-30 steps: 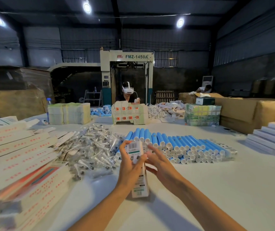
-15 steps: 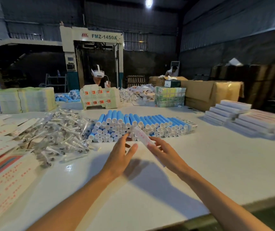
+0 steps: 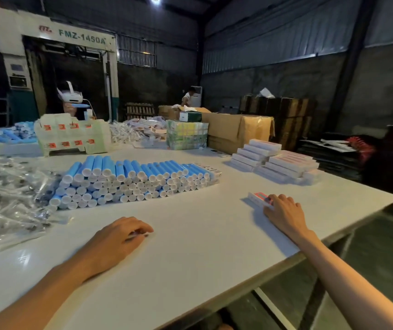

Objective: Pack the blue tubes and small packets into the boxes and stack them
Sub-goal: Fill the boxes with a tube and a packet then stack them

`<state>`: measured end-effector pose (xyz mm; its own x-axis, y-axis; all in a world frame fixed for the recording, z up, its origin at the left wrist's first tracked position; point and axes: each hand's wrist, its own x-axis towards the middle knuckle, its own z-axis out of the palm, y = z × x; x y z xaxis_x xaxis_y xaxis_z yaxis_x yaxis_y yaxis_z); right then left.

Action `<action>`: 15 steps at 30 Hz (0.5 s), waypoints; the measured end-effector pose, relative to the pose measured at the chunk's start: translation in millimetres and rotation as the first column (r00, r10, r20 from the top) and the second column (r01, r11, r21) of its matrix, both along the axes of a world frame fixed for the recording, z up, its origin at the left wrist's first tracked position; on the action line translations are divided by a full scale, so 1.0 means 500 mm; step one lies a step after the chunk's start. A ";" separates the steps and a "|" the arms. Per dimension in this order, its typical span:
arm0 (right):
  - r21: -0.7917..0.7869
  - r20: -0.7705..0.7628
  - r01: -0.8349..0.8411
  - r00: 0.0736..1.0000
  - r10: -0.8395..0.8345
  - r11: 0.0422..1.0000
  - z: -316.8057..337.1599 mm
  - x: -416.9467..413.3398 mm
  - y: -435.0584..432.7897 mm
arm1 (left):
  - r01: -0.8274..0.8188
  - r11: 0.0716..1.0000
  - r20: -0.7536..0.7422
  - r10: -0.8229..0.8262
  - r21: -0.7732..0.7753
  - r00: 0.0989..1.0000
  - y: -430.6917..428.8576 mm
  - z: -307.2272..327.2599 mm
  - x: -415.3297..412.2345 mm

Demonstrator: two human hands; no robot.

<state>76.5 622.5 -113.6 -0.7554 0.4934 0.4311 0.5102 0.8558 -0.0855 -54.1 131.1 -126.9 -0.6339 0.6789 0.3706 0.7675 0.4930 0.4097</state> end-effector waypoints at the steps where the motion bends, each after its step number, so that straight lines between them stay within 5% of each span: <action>1: 0.008 0.016 0.030 0.999 -0.030 1.000 0.001 0.004 0.016 | 0.007 1.000 -0.004 -0.007 0.000 1.000 0.000 0.000 -0.001; 15: -0.053 0.043 -0.014 0.999 0.017 0.999 0.021 0.047 0.092 | 0.017 1.000 0.042 -0.017 -0.017 0.999 0.000 0.011 0.010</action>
<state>99.9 668.4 -103.2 -0.7807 0.5024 0.3716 0.5010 0.8586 -0.1083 -49.1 131.0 -121.3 -0.6370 0.6957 0.3321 0.7581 0.4873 0.4333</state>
